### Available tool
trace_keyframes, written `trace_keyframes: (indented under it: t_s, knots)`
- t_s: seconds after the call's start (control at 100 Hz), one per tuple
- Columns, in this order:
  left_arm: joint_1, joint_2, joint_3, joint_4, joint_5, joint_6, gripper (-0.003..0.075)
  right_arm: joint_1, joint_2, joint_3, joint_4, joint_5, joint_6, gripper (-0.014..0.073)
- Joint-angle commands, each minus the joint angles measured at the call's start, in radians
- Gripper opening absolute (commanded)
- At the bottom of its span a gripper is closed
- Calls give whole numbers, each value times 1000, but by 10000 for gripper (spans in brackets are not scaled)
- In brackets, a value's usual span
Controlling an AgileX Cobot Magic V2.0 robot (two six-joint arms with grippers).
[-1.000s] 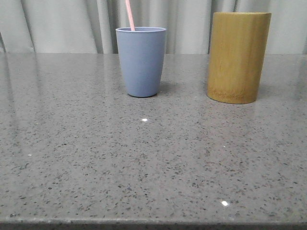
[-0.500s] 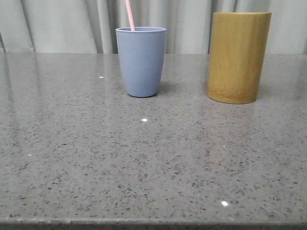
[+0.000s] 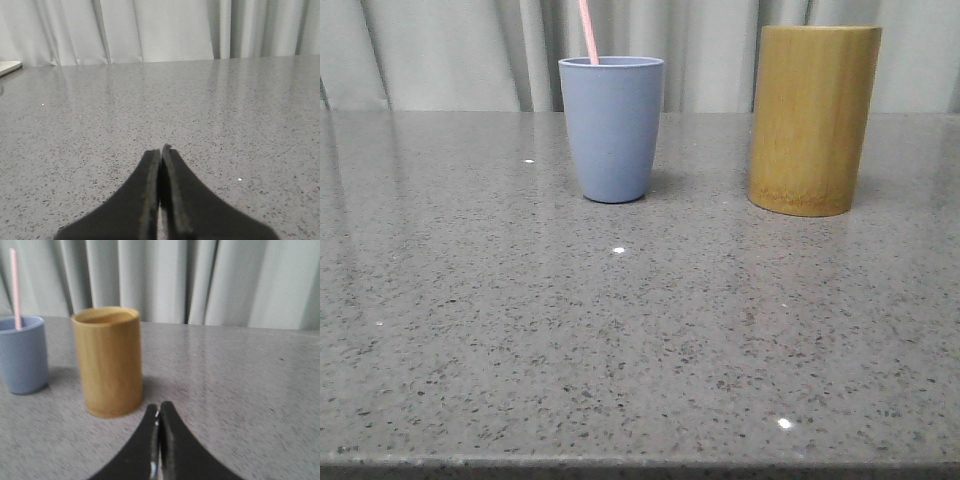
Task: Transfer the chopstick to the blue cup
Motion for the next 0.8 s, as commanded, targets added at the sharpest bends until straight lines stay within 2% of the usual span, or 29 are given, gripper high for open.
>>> trace_keyframes:
  t_s: [0.0,0.23,0.39,0.49,0.79]
  knots:
    - [0,-35,9,-7,-87,-3,-19,-33,-26,20,-49,-98,17,-61]
    - [0,-35,9,-7,-87,-3,-19,-142,-96,127,-183,-112,232,-61]
    - [0,-35,9,-7,-87,-3,-19,-171,-163,134,-192,-87,229,-61]
    - [0,-35,9,-7,-87,-3,-19,-173,-233,135,-192,-20,221,-61]
    - [0,-35,9,-7,-87,-3,-19,-173,-227,135,-191,45,220,-61]
